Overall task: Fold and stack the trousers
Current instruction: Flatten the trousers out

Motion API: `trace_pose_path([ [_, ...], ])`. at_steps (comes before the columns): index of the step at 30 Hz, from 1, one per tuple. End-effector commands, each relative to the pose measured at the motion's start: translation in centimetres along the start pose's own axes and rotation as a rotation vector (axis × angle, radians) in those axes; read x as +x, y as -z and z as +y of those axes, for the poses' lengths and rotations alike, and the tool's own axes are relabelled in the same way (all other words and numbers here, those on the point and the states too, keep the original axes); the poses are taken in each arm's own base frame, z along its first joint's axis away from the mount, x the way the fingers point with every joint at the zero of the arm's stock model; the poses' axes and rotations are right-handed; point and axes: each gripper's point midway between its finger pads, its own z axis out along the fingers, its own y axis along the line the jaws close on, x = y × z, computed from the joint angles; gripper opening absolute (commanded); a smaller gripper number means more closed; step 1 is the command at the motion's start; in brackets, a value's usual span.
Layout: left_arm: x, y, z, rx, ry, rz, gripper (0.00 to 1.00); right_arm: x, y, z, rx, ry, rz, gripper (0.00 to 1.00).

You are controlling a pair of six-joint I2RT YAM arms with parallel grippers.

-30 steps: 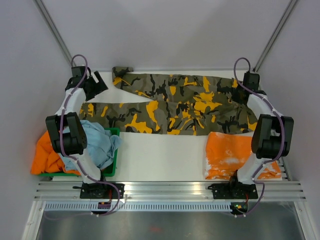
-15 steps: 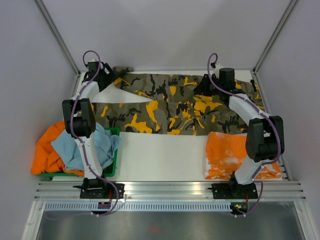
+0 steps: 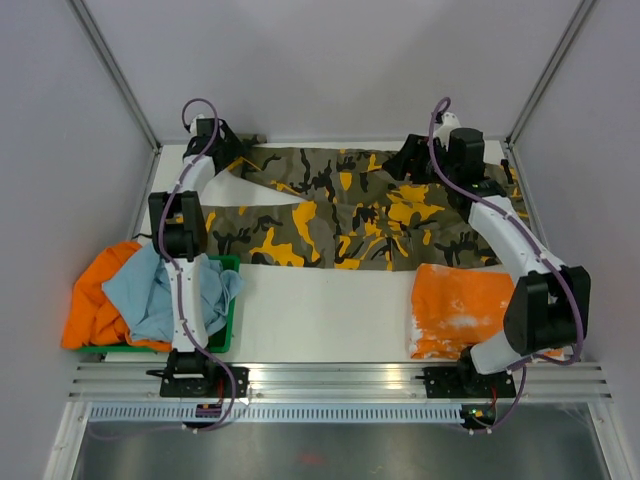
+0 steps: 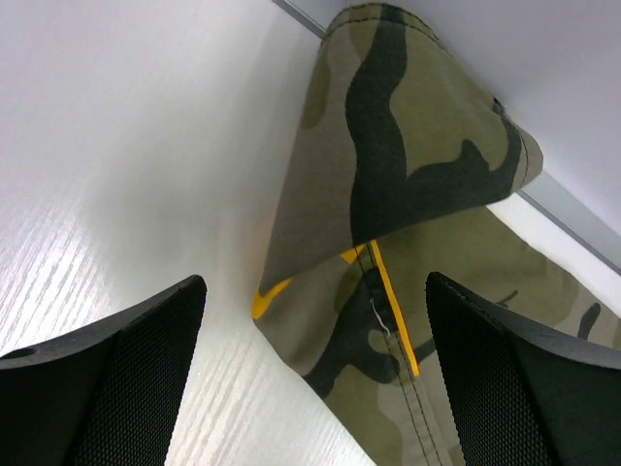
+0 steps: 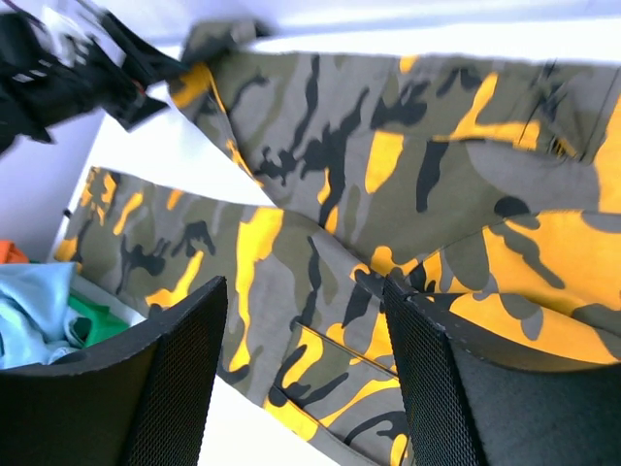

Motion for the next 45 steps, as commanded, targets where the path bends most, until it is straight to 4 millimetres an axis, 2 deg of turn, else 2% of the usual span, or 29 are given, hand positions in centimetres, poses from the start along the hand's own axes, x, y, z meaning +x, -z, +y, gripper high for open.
trace_pose_path([
  [1, -2.1, -1.1, -0.3, 0.005, 0.041, -0.075, 0.99, -2.4, 2.9, 1.4, 0.015, 0.034, -0.099, 0.73],
  [5, -1.6, -2.8, -1.5, 0.06, 0.029, -0.063, 0.95, -1.9, 3.7, 1.1, 0.041, 0.037, -0.086, 0.74],
  [6, -2.3, -2.8, -2.0, 0.081, 0.022, -0.072, 0.92, -1.6, 3.7, 0.9, 0.051, 0.034, -0.078, 0.74],
  [7, -1.3, -3.4, -2.1, 0.091, 0.01, -0.048, 0.9, -1.5, 3.7, 0.7, 0.058, 0.034, -0.077, 0.74],
  [8, -1.3, -3.4, -2.3, 0.094, -0.002, -0.042, 0.89, -1.4, 3.8, 0.5, 0.068, 0.034, -0.075, 0.74],
  [11, -1.4, -3.4, -2.3, 0.099, -0.025, -0.043, 0.77, -1.3, 3.7, 0.4, 0.074, 0.028, -0.076, 0.74],
  [12, -1.2, -3.2, -2.1, 0.086, -0.029, -0.034, 0.63, -1.3, 3.6, 0.4, 0.074, 0.023, -0.078, 0.74],
  [14, -1.4, -2.7, -0.8, 0.022, 0.012, -0.033, 0.42, -1.3, 3.5, 0.4, 0.069, 0.02, -0.076, 0.74],
  [15, -1.1, -2.4, -0.2, 0.003, 0.047, -0.022, 0.24, -1.2, 3.5, 0.4, 0.067, 0.018, -0.074, 0.74],
  [16, -3.8, -0.6, -1.3, 0.071, 0.15, -0.068, 0.2, -1.0, 3.5, 0.4, 0.067, 0.013, -0.073, 0.74],
  [17, -0.5, -1.1, 1.0, 0.063, 0.201, -0.003, 0.15, -0.9, 3.4, 0.3, 0.067, 0.01, -0.073, 0.74],
  [18, -0.8, -0.2, 0.7, 0.167, 0.275, 0.016, 0.02, -0.5, 3.3, 0.2, 0.065, 0.0, -0.066, 0.74],
  [19, -3.5, 0.8, -0.9, 0.296, 0.385, -0.083, 0.02, -0.4, 3.3, 0.2, 0.061, -0.003, -0.063, 0.74],
  [20, -2.0, 2.1, 0.3, 0.305, 0.426, -0.069, 0.02, -0.2, 3.3, 0.3, 0.058, -0.008, -0.059, 0.74],
  [22, -3.0, 3.5, 0.8, 0.333, 0.463, -0.113, 0.02, 0.3, 3.3, 0.2, 0.055, -0.007, -0.049, 0.74],
  [23, -2.0, 3.9, 1.7, 0.299, 0.465, -0.1, 0.02, 0.4, 3.4, 0.2, 0.057, -0.006, -0.049, 0.74],
  [24, -3.4, 5.4, 1.8, 0.288, 0.462, -0.143, 0.02, 0.7, 3.4, 0.0, 0.06, -0.006, -0.042, 0.74],
  [26, -2.1, 6.3, 3.4, 0.231, 0.446, -0.136, 0.06, 1.0, 3.6, 0.0, 0.058, -0.003, -0.039, 0.74],
  [27, -3.0, 7.5, 3.5, 0.211, 0.442, -0.169, 0.14, 1.7, 3.6, -0.2, 0.06, -0.007, -0.028, 0.74],
  [28, -2.9, 7.8, 4.1, 0.186, 0.418, -0.171, 0.16, 1.8, 3.7, -0.1, 0.055, -0.009, -0.029, 0.74],
  [29, -1.6, 7.9, 5.1, 0.127, 0.406, -0.127, 0.23, 2.2, 3.6, -0.3, 0.056, -0.017, -0.022, 0.74],
  [30, -1.8, 8.2, 5.9, 0.081, 0.369, -0.134, 0.3, 2.4, 3.6, -0.4, 0.057, -0.019, -0.019, 0.74],
  [32, -1.3, 8.4, 6.9, 0.013, 0.313, -0.1, 0.59, 3.0, 3.7, -0.4, 0.055, -0.022, -0.009, 0.74],
  [36, -4.0, 10.2, 8.0, -0.14, 0.052, -0.186, 0.87, 3.4, 3.9, -0.6, 0.065, -0.015, 0.006, 0.74],
  [38, -6.5, 11.5, 7.3, -0.157, -0.13, -0.245, 0.99, 3.5, 4.0, -0.7, 0.071, -0.012, 0.011, 0.75],
  [41, -8.8, 11.9, 4.3, -0.036, -0.39, -0.276, 1.0, 3.7, 3.8, -1.0, 0.079, -0.012, 0.018, 0.75],
  [42, -8.2, 11.7, 2.5, 0.062, -0.471, -0.25, 1.0, 3.9, 3.7, -1.1, 0.08, -0.01, 0.024, 0.75],
  [43, -8.7, 12.0, 1.5, 0.094, -0.585, -0.251, 1.0, 4.2, 3.4, -1.2, 0.08, -0.018, 0.033, 0.75],
  [45, -6.8, 10.8, -0.1, 0.157, -0.721, -0.188, 1.0, 4.3, 3.1, -1.2, 0.074, -0.027, 0.041, 0.75],
])
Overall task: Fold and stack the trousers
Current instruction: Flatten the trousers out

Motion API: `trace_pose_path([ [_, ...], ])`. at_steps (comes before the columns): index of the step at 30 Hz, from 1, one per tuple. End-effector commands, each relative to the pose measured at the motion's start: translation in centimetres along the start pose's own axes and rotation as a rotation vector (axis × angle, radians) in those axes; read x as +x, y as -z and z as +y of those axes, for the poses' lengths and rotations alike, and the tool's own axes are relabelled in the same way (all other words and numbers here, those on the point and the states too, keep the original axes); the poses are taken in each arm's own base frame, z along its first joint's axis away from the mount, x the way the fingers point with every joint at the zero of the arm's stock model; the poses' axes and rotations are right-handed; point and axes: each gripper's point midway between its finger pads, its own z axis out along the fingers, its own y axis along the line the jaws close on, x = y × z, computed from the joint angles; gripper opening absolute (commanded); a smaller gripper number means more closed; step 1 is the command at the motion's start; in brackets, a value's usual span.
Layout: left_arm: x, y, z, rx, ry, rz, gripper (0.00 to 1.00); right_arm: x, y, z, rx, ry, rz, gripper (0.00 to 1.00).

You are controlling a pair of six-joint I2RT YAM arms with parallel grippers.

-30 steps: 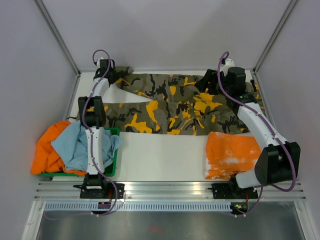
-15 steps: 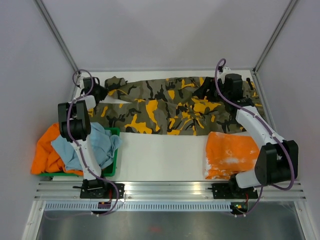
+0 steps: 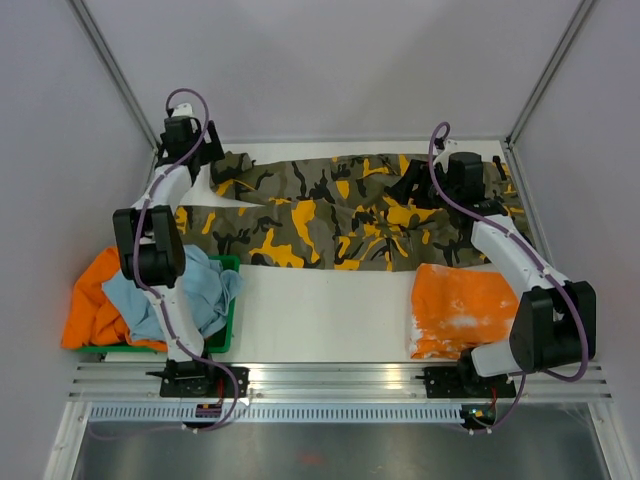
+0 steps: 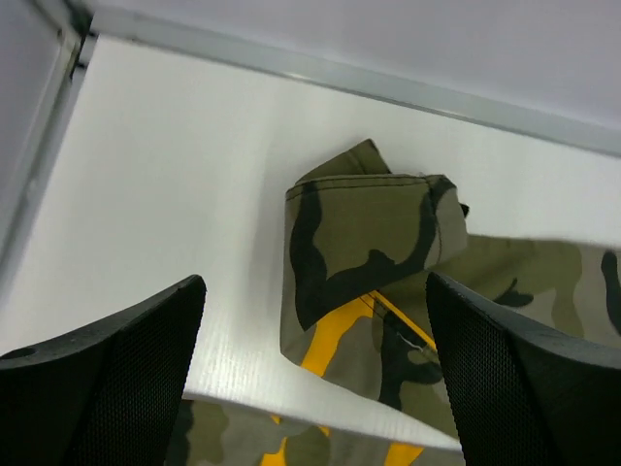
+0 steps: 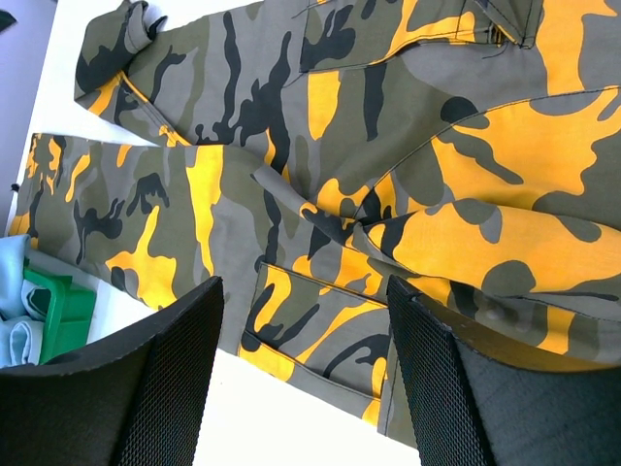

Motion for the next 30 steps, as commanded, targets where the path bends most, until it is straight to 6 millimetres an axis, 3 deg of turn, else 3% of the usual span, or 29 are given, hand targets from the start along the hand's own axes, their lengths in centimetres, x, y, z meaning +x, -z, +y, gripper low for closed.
trace_pose_path([
  [1, -2.2, 0.6, -4.1, 0.186, -0.411, -0.005, 1.0, -0.3, -0.4, 0.6, -0.031, 0.011, -0.002, 0.75],
  [3, 0.8, -0.9, -6.5, 0.2, -0.558, 0.055, 1.0, -0.4, -0.7, 0.5, -0.032, 0.01, 0.003, 0.75],
  [4, 1.2, -1.2, -6.9, 0.177, -0.616, 0.071, 1.0, -0.4, -0.8, 0.5, -0.03, 0.008, 0.007, 0.75],
  [5, 3.3, -2.2, -7.6, 0.133, -0.687, 0.106, 1.0, -0.5, -0.9, 0.5, -0.03, 0.008, 0.007, 0.75],
  [7, 4.2, -3.2, -8.1, 0.093, -0.806, 0.113, 1.0, -0.5, -1.1, 0.5, -0.03, 0.011, 0.012, 0.75],
  [8, 5.9, -4.0, -8.2, 0.059, -0.85, 0.144, 1.0, -0.4, -1.2, 0.4, -0.028, 0.008, 0.017, 0.75],
  [13, 6.0, -5.5, -7.9, -0.022, -0.867, 0.146, 0.99, 0.2, -1.4, -0.1, -0.01, 0.007, 0.033, 0.75],
  [18, 4.2, -6.2, -8.1, -0.071, -0.822, 0.088, 0.99, 0.3, -2.0, -0.3, -0.009, 0.004, 0.047, 0.75],
  [23, 4.1, -6.8, -7.9, -0.096, -0.803, 0.073, 0.98, 0.2, -2.6, -0.2, -0.022, -0.009, 0.051, 0.75],
  [30, 5.8, -7.6, -7.8, -0.068, -0.801, 0.105, 0.96, 0.5, -3.4, -0.3, -0.022, -0.013, 0.069, 0.75],
])
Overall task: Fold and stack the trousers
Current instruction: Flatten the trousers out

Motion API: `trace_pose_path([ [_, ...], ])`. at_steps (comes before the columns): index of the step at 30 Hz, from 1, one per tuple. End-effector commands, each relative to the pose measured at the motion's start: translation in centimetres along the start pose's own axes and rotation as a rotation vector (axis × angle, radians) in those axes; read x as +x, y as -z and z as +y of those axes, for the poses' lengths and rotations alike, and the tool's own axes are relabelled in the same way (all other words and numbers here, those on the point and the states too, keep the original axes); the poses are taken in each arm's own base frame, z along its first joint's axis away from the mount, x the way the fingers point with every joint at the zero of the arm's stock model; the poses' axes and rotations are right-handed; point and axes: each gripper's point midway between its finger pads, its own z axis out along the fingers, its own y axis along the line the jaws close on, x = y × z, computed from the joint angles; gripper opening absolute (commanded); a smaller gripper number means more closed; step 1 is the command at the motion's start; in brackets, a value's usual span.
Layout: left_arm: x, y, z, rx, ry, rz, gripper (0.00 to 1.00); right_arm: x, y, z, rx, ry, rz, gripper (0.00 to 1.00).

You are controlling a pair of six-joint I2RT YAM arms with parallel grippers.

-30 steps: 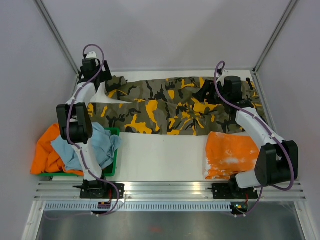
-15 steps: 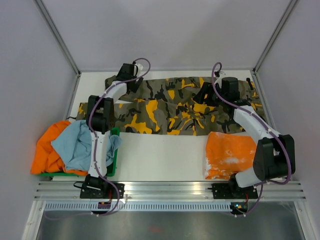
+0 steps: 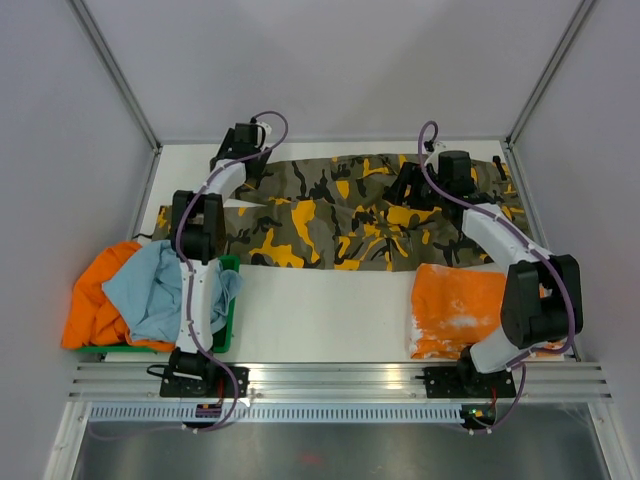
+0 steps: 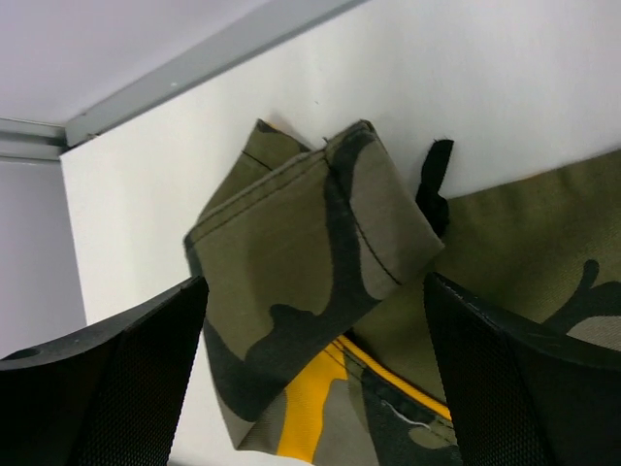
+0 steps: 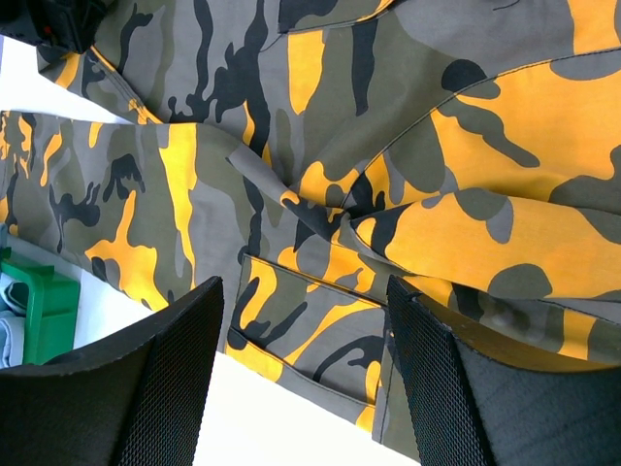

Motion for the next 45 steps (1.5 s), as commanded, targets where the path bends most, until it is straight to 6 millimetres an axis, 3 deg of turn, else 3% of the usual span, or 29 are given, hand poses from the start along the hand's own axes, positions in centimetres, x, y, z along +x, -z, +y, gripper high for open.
trace_pose_path([
  [1, -0.8, -0.4, 0.0, 0.0, -0.005, -0.024, 0.96, -1.8, -0.3, 1.3, -0.036, 0.019, -0.035, 0.75],
  [6, -0.7, -0.9, 0.1, 0.002, 0.009, -0.024, 0.89, -1.8, -0.7, 1.3, -0.038, 0.019, -0.029, 0.75],
  [7, -0.6, -1.1, 0.5, -0.002, 0.025, -0.019, 0.84, -1.7, -0.7, 1.5, -0.04, 0.017, -0.027, 0.75],
  [9, -1.1, -1.0, 1.4, -0.017, 0.098, -0.025, 0.63, -1.9, -0.9, 1.6, -0.043, 0.014, -0.029, 0.75],
  [10, -0.9, -1.1, 2.0, -0.009, 0.165, -0.021, 0.42, -1.9, -0.9, 1.6, -0.043, 0.013, -0.029, 0.75],
  [12, -1.2, -1.0, 2.6, 0.018, 0.233, -0.039, 0.29, -1.9, -1.0, 1.8, -0.044, 0.01, -0.03, 0.75],
  [14, -1.6, -0.6, 3.9, 0.042, 0.314, -0.065, 0.02, -1.7, -1.1, 1.9, -0.045, 0.01, -0.026, 0.75],
  [15, -1.6, -0.4, 4.4, 0.043, 0.338, -0.073, 0.02, -1.7, -1.1, 1.9, -0.046, 0.009, -0.025, 0.75],
  [16, -2.5, 0.5, 6.1, 0.043, 0.376, -0.111, 0.02, -1.5, -1.2, 1.9, -0.046, 0.007, -0.022, 0.75],
  [17, -1.6, 0.7, 6.1, 0.057, 0.419, -0.103, 0.02, -1.4, -1.2, 2.0, -0.047, 0.01, -0.021, 0.75],
  [18, -2.2, 1.0, 7.0, 0.052, 0.458, -0.146, 0.02, -1.4, -1.3, 2.0, -0.046, 0.007, -0.021, 0.75],
  [19, -2.7, 2.3, 9.9, 0.045, 0.551, -0.192, 0.02, -1.3, -1.3, 2.2, -0.049, 0.009, -0.021, 0.75],
  [20, -1.5, 2.3, 10.2, 0.058, 0.599, -0.183, 0.02, -1.3, -1.3, 2.3, -0.052, 0.01, -0.022, 0.75],
  [22, -1.4, 3.4, 13.4, 0.072, 0.761, -0.238, 0.02, -1.1, -1.4, 2.4, -0.054, 0.006, -0.019, 0.75],
  [24, 0.6, 3.4, 15.3, 0.099, 0.855, -0.238, 0.02, -0.8, -1.5, 2.5, -0.058, 0.009, -0.014, 0.75],
  [30, 3.7, 2.9, 16.8, 0.094, 0.944, -0.177, 0.07, 0.4, -1.6, 2.2, -0.055, 0.005, -0.002, 0.75],
  [34, 6.7, 2.9, 18.1, -0.053, 0.952, -0.073, 0.1, 1.4, -1.6, 1.8, -0.04, -0.006, 0.013, 0.75],
  [35, 7.9, 3.0, 19.0, -0.132, 0.968, -0.041, 0.28, 1.7, -1.6, 1.7, -0.037, -0.009, 0.017, 0.75],
  [37, 9.2, 3.2, 19.1, -0.179, 0.977, 0.002, 0.74, 1.8, -1.6, 1.6, -0.034, -0.009, 0.019, 0.75],
  [38, 9.5, 3.3, 19.2, -0.188, 0.978, 0.01, 0.91, 1.8, -1.6, 1.6, -0.034, -0.006, 0.019, 0.76],
  [41, 9.6, 3.7, 19.0, -0.175, 0.973, 0.026, 0.94, 2.0, -1.7, 1.5, -0.031, -0.01, 0.022, 0.76],
  [45, 7.5, 5.9, 18.7, -0.134, 0.994, 0.003, 0.95, 2.6, -2.0, 1.4, -0.031, -0.021, 0.035, 0.76],
])
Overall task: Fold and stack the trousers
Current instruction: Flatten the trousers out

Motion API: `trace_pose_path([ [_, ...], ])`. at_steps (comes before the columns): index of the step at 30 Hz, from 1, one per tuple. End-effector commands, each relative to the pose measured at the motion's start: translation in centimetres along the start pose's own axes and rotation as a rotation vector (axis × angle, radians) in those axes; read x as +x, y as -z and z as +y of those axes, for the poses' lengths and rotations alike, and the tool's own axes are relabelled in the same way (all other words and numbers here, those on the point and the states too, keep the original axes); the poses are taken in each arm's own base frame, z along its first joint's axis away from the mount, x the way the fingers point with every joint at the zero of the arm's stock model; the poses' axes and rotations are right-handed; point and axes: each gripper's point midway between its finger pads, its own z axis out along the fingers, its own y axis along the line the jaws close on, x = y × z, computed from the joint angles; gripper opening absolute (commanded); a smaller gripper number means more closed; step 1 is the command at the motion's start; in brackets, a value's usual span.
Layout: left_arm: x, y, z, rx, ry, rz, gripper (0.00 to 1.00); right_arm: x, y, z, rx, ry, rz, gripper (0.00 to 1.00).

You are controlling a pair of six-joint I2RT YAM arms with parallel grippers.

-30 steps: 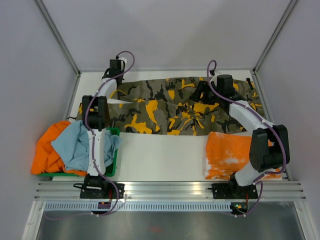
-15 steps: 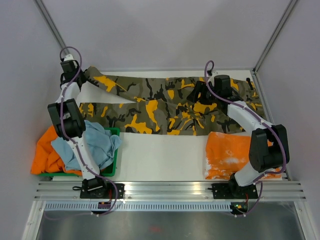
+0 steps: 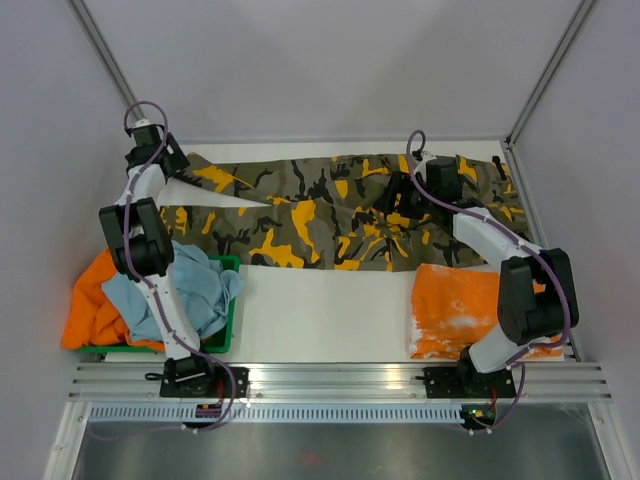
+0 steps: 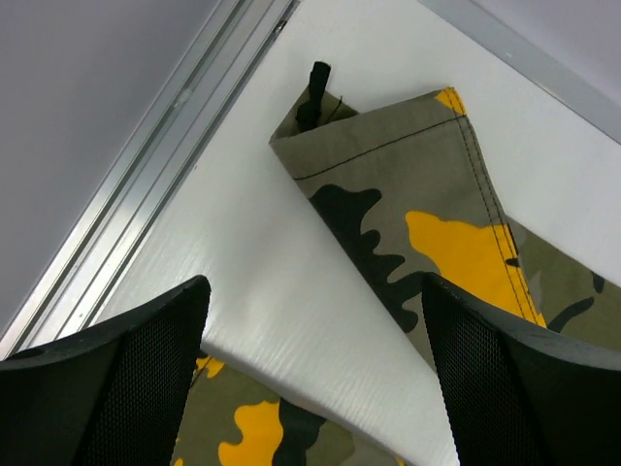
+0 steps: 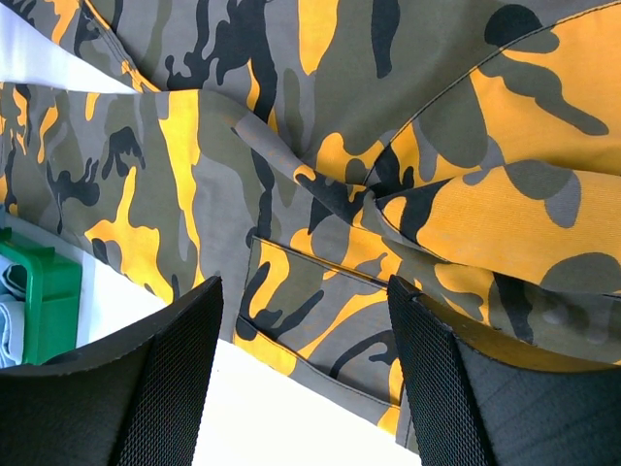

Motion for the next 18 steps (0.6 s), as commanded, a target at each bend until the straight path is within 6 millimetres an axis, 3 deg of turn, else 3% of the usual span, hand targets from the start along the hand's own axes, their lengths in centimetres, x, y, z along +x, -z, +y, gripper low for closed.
trace_pose_path([
  [1, -3.3, 4.0, -1.2, 0.011, 0.039, -0.057, 0.95, -0.3, -0.3, 0.5, -0.016, 0.001, -0.026, 0.76],
  [4, -2.9, 4.7, -3.6, -0.025, -0.071, -0.067, 0.95, 0.2, -0.7, 0.5, -0.02, -0.007, -0.015, 0.76],
  [5, -2.2, 4.8, -5.2, -0.029, -0.113, -0.06, 0.95, 0.2, -0.7, 0.5, -0.019, -0.006, -0.014, 0.76],
  [7, -2.6, 4.9, -5.4, -0.133, -0.159, -0.073, 0.95, 0.4, -0.8, 0.5, -0.021, -0.006, -0.008, 0.76],
  [8, -0.7, 3.4, -5.3, -0.182, -0.192, -0.036, 0.94, 0.6, -0.8, 0.5, -0.02, -0.007, -0.003, 0.76],
  [10, -0.2, 3.1, -6.0, -0.236, -0.217, -0.015, 0.93, 0.6, -0.8, 0.4, -0.016, -0.004, -0.002, 0.75],
  [11, 1.7, 1.6, -5.7, -0.255, -0.219, 0.031, 0.92, 0.9, -0.8, 0.2, -0.01, -0.004, 0.003, 0.76],
  [16, 3.1, 0.1, -6.8, -0.234, -0.071, 0.058, 0.88, 1.6, -0.6, -0.2, 0.005, -0.013, -0.004, 0.75],
  [18, 3.6, -0.4, -8.2, -0.185, 0.027, 0.062, 0.84, 1.7, -0.7, -0.4, 0.007, -0.024, -0.01, 0.76],
])
